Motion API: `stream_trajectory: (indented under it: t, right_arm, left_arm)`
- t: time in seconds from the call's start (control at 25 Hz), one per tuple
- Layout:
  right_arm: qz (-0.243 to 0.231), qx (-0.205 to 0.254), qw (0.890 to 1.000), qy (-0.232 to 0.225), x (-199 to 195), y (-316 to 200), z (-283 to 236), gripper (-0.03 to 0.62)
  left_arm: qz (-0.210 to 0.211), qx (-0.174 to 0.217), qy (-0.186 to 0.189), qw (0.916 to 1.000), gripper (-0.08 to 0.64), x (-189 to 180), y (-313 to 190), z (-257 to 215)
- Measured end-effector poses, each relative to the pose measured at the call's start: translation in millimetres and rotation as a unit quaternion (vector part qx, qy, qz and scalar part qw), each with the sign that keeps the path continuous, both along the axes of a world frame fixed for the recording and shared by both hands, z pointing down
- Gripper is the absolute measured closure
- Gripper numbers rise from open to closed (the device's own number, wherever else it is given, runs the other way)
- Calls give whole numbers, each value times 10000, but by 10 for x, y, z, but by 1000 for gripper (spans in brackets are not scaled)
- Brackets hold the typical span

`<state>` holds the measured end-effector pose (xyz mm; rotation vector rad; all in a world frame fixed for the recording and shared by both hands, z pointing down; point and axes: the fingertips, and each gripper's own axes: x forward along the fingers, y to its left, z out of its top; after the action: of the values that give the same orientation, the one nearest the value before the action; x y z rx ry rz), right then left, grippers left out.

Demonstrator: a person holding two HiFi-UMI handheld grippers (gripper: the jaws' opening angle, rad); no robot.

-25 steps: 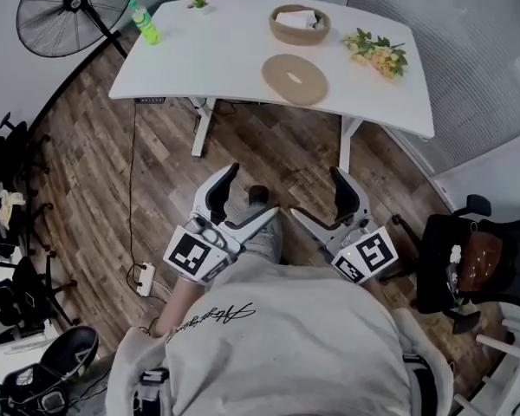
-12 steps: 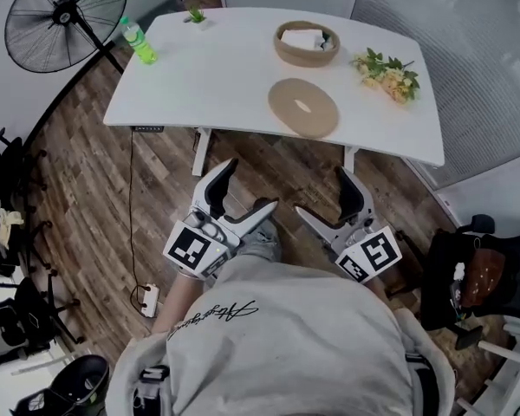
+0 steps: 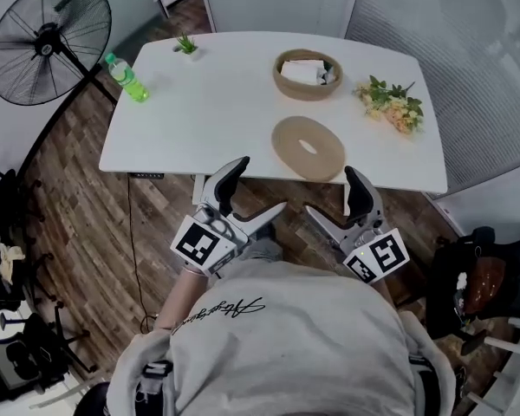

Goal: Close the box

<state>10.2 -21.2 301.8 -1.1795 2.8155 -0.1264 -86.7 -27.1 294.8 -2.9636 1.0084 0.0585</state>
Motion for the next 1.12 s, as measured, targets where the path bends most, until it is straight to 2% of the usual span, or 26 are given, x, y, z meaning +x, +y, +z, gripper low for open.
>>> stream_trajectory:
  t: [0.56, 0.92, 1.12]
  right_arm:
    - [564, -51, 9983, -117, -119, -928, -23, 149]
    - [875, -54, 9961, -141, -42, -1265, 25, 149]
    - [1082, -109, 9939, -157, 88, -1364, 75, 148]
  left_arm:
    - [586, -83, 6, 9982, 156, -94, -1023, -10]
    - [1038, -113, 3, 9945, 156, -29, -1369, 36]
    - [1213, -367, -184, 9918, 156, 42, -1486, 231]
